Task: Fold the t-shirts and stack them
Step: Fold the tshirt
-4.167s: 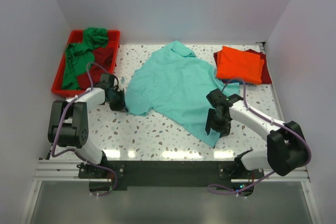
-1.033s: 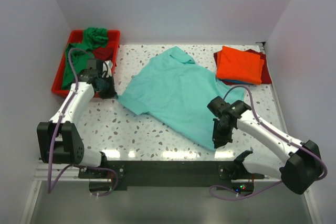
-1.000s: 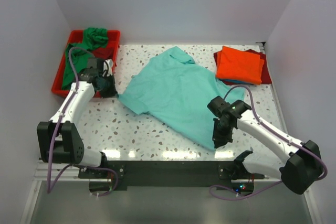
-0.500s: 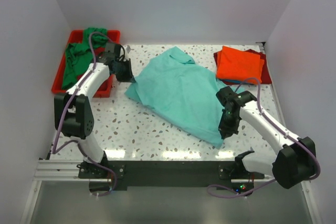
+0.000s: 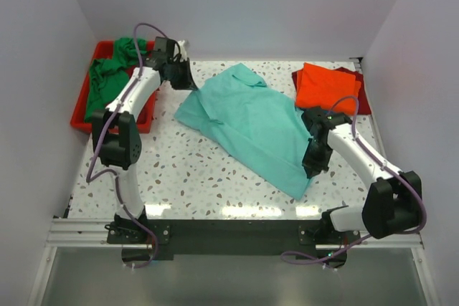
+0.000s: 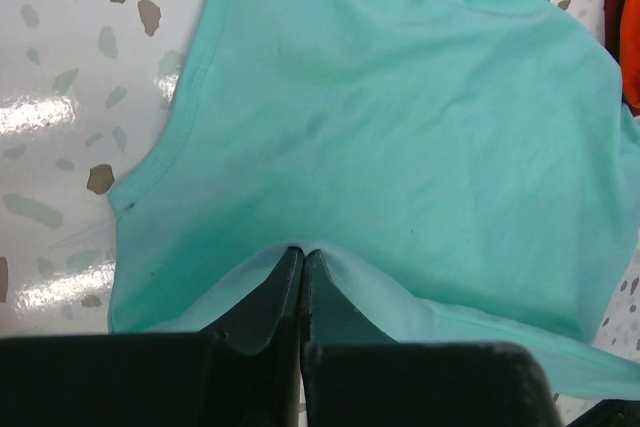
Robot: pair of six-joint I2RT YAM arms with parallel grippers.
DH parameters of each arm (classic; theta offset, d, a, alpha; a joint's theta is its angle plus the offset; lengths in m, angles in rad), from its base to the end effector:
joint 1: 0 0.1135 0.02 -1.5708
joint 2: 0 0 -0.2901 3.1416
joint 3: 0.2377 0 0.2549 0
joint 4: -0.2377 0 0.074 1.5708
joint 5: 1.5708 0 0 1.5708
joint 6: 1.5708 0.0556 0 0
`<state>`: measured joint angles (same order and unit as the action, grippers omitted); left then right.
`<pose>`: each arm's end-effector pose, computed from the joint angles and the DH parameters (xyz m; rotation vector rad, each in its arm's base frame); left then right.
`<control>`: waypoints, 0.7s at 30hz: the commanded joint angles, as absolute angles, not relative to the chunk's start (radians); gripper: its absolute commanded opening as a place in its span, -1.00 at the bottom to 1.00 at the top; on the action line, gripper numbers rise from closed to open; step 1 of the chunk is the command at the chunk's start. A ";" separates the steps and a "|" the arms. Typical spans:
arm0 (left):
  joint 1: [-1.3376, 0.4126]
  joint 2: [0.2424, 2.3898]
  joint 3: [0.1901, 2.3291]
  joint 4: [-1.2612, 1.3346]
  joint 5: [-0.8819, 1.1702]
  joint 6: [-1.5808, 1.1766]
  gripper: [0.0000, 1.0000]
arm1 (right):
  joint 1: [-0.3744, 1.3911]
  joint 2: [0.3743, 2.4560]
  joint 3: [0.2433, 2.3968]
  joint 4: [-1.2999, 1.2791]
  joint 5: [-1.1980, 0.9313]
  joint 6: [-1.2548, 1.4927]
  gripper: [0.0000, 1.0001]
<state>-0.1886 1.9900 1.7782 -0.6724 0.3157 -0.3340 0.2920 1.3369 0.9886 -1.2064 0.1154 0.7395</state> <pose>0.4617 -0.1057 0.2870 -0.0395 2.4935 -0.6128 0.2012 0.0538 0.2384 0.6820 2.9906 -0.1420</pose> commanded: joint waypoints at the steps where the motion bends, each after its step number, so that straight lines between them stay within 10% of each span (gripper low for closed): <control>1: -0.196 2.031 1.867 -0.658 0.359 -0.345 -1.00 | 0.259 1.362 1.040 -1.184 0.144 0.710 -1.00; 21: -0.250 2.198 2.037 -0.546 0.400 -0.356 -1.00 | 0.166 1.480 1.137 -1.167 0.169 0.667 -1.00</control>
